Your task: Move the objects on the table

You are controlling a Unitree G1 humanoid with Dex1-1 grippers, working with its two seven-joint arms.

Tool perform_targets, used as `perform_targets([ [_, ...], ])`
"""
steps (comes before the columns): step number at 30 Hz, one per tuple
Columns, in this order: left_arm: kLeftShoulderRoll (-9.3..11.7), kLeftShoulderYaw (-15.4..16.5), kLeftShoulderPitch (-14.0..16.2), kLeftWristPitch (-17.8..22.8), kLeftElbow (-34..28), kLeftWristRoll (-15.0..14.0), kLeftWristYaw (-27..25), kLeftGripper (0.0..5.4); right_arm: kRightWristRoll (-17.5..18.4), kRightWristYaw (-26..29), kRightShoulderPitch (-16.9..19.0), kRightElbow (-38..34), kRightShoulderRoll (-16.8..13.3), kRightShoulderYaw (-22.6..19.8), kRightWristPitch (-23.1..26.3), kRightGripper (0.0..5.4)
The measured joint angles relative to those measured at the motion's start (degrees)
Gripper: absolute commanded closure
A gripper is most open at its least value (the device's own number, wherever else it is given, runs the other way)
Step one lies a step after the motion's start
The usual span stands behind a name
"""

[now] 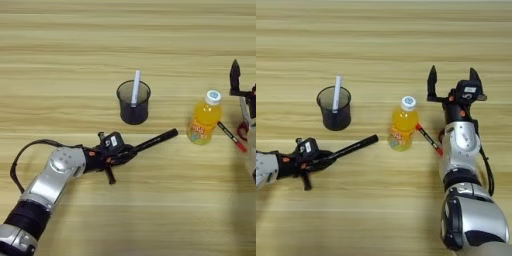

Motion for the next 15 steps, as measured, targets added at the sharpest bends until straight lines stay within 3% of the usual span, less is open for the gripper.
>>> perform_targets([
  [2, 0.66, 0.17, 0.10, 0.14, -0.85, 0.01, 0.01, 4.73, 0.00, -0.01, 0.00, -0.02, 0.02, 0.02, 0.00, 0.00],
  [7, 3.78, 4.32, -0.41, 0.29, -8.52, -0.68, -0.15, 4.73, -0.03, -0.04, 0.00, -0.05, 0.09, 0.04, -0.01, 0.00],
  [15, 5.28, 7.77, -1.10, 2.96, -13.32, -3.15, -0.40, 4.73, -0.07, -0.07, 0.00, -0.05, 0.19, 0.06, -0.01, 0.00],
])
